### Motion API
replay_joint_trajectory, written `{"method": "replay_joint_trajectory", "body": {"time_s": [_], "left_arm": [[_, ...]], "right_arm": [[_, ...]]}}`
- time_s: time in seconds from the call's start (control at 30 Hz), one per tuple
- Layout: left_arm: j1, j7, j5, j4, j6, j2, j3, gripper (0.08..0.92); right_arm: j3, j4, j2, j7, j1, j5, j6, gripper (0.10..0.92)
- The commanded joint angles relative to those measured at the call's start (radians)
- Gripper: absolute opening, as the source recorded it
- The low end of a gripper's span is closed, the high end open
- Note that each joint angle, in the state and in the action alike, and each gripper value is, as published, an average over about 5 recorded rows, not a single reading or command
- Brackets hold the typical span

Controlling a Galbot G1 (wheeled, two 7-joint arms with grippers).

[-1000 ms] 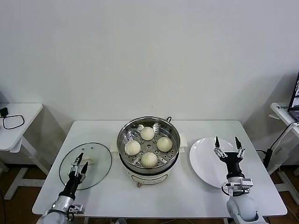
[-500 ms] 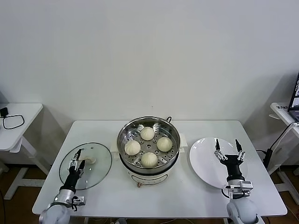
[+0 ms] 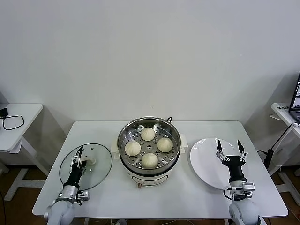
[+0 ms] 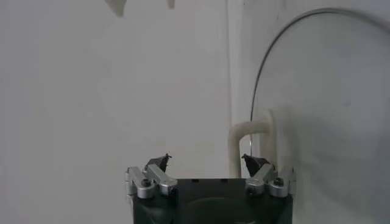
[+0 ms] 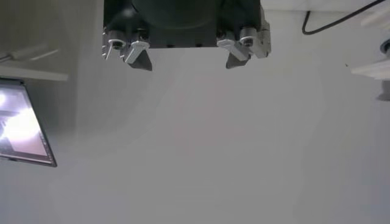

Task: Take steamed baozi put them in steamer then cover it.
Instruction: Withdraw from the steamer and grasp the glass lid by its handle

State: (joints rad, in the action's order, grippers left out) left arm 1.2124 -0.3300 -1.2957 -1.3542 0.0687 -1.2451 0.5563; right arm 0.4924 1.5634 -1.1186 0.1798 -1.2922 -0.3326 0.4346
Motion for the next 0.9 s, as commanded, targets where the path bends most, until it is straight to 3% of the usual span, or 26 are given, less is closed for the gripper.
{"method": "replay_joint_trajectory", "body": {"time_s": [0.03,0.7,0.9], "left_arm": [[-0.017,0.032,0.007,0.018,-0.020,-0.001,-0.003,0.781],[0.003,0.022,0.045,-0.023,0.015,-0.004,0.009,0.216],[0.031,0.022,0.109,-0.149,0.015,0.043,0.050,0.187]], "right_arm": [[0.001,0.001,-0.002,0.000,0.001,0.002,0.001,0.823],[-0.006,-0.004,-0.009,0.000,0.015,0.013,0.004,0.823],[-0.012,-0.005,-0.012,0.000,0.016,0.018,0.004,0.823]]}}
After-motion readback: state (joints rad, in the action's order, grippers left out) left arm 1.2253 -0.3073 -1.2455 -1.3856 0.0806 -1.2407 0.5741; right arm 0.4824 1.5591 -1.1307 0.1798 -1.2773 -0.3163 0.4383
